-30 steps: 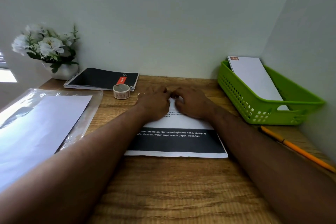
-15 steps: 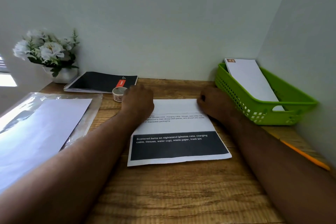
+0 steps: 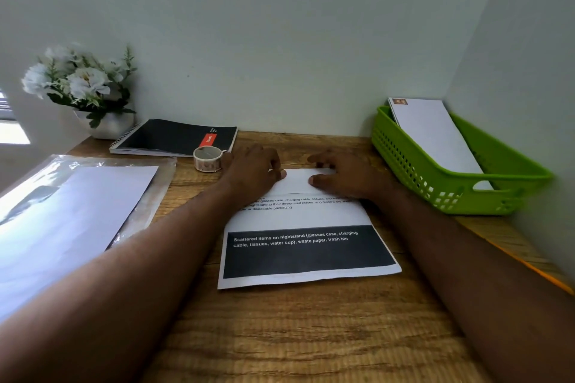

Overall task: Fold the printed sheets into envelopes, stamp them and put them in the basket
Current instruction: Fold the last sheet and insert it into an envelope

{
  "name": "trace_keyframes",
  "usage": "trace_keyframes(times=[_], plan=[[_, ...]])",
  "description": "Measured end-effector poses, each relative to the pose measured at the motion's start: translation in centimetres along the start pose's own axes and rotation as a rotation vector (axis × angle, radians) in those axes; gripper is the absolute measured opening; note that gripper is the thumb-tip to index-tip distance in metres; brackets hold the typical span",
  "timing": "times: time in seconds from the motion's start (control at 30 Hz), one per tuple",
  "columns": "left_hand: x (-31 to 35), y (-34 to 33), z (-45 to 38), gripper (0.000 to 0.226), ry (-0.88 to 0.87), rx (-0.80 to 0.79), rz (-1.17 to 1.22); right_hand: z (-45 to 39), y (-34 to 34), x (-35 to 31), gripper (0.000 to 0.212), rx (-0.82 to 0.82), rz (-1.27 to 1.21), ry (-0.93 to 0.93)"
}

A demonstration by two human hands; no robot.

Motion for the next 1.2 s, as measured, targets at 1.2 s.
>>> trace_keyframes(times=[1.2], plan=[[3.8,0.7,0.9,0.029,-0.152,-0.045,-0.052,2.0,1.1,-1.5,0.018,0.014,0.002,0.2]])
Point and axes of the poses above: each hand's wrist, its own z-axis away from the middle knuckle, its own y-axis out of the back of the hand, x = y × z, the point moved 1 cm from there along -z, towards the middle knuckle, and after that the axes turned 7 degrees about -y, right-handed, at the moved point
